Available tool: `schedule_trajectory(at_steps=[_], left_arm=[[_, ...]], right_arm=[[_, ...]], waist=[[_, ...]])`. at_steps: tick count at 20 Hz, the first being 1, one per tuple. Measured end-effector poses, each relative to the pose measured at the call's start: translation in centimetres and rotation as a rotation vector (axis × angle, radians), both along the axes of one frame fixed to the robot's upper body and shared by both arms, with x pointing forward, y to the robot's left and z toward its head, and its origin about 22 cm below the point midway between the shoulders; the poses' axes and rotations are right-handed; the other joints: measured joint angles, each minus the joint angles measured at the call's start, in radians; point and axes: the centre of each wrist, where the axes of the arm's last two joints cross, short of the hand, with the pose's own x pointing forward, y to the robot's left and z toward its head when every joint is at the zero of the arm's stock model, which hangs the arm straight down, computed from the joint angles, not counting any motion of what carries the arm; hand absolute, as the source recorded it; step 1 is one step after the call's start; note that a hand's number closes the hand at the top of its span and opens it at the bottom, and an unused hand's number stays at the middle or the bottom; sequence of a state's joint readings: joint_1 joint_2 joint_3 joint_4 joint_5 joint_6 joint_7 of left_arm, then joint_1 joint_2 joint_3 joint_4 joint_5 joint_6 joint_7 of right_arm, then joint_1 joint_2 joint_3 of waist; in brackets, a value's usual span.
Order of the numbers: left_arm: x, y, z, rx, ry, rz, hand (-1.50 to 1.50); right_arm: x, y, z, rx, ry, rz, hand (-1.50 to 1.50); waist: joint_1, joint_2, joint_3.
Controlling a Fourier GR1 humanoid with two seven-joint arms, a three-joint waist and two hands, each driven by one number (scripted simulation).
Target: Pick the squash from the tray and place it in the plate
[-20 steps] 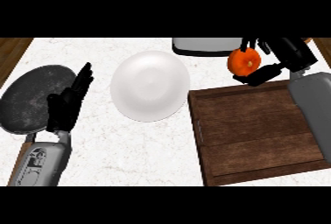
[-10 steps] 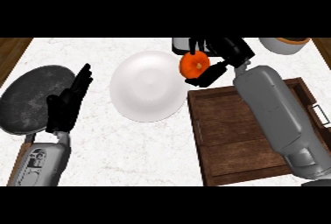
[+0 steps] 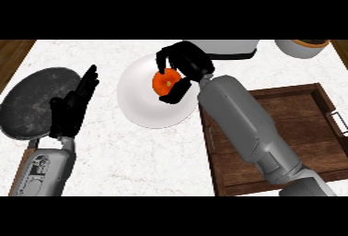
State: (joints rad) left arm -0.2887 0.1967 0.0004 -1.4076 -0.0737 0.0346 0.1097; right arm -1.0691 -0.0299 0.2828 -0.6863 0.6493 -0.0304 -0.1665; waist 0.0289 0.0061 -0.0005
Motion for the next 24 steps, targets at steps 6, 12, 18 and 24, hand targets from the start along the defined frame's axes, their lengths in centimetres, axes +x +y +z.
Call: schedule_trajectory(at_steps=[6, 12, 18, 24], left_arm=[[0.6, -1.0, -0.1, 0.003, -0.010, -0.033, 0.00], [0.8, -1.5, 0.2, 0.006, -0.015, -0.061, 0.00], [1.0, -1.6, 0.2, 0.003, -0.017, -0.066, 0.00], [0.7, -0.8, -0.4, 0.002, -0.004, -0.027, 0.00]], right_arm=[[0.0, 0.6, -3.2, -0.077, 0.087, -0.070, -1.50], [-0.3, 0.0, -5.7, -0.021, 0.198, -0.108, -1.50], [-0.4, -0.3, -5.8, 0.183, 0.269, -0.084, -1.50], [0.6, -1.3, -4.7, 0.455, 0.306, -0.136, -1.50]], waist=[[0.031, 0.009, 0.000], [0.058, 0.015, 0.001], [0.065, 0.017, 0.001], [0.028, 0.009, 0.001]])
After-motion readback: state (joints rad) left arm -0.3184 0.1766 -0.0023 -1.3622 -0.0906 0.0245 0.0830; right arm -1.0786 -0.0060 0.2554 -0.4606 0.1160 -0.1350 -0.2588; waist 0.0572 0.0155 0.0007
